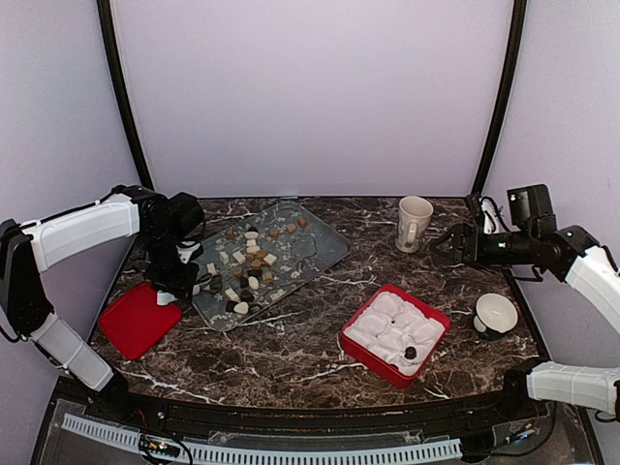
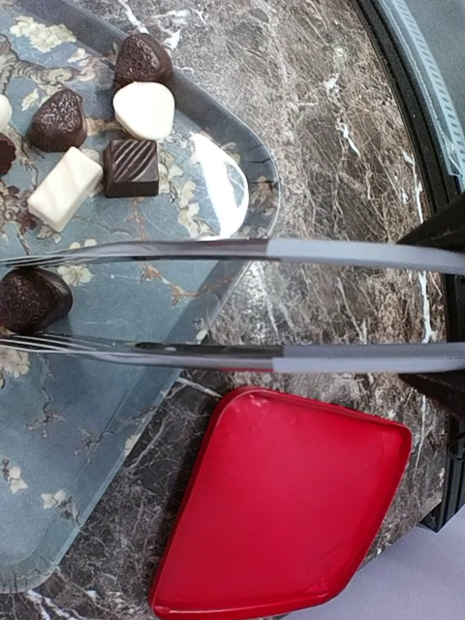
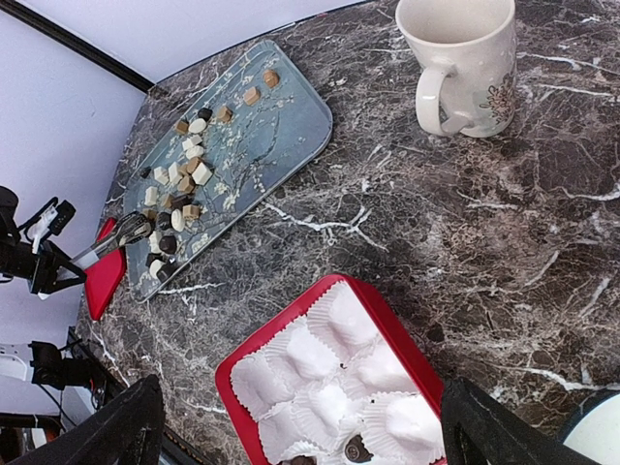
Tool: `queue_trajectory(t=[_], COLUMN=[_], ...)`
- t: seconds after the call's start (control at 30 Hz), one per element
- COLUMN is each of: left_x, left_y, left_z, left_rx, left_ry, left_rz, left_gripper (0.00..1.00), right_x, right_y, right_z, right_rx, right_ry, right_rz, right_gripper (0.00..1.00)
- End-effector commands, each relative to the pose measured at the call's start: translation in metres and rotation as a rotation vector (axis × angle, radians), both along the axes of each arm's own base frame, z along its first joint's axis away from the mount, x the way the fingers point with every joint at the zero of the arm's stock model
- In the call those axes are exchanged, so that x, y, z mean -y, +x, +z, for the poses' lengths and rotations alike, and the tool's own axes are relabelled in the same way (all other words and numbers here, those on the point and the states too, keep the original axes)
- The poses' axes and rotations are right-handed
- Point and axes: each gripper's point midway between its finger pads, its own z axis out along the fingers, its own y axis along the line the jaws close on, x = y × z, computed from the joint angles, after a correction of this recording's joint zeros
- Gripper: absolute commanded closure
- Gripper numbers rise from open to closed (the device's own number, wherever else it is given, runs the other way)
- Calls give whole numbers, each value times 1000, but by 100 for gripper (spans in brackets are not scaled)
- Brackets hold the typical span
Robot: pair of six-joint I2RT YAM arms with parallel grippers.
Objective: Pack the chocolate
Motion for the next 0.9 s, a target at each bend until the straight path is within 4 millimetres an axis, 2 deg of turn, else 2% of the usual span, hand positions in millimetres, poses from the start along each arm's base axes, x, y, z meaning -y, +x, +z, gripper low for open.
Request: queue_trajectory(t=[0.0,0.17,0.47,0.6,0.87], left_x=[1,8,38,47,77], left_y=[6,11,27,32,47], left_z=[20,35,58,56,55], left_rx=[38,62,121,125,148], left_ry=[9,-31,-155,-169,-218], left_rz=[-18,-19,-48,-61,-115], left_gripper=[76,79,81,82,83], right_x=[-1,-1,-2,-2,-1], right_y=[6,6,7,7,6], right_z=[7,6,7,5,2], right_rx=[35,35,37,32,26], right_ry=[7,6,8,7,10], right_rz=[2,4,7,6,1], right_gripper=[0,0,0,0,0])
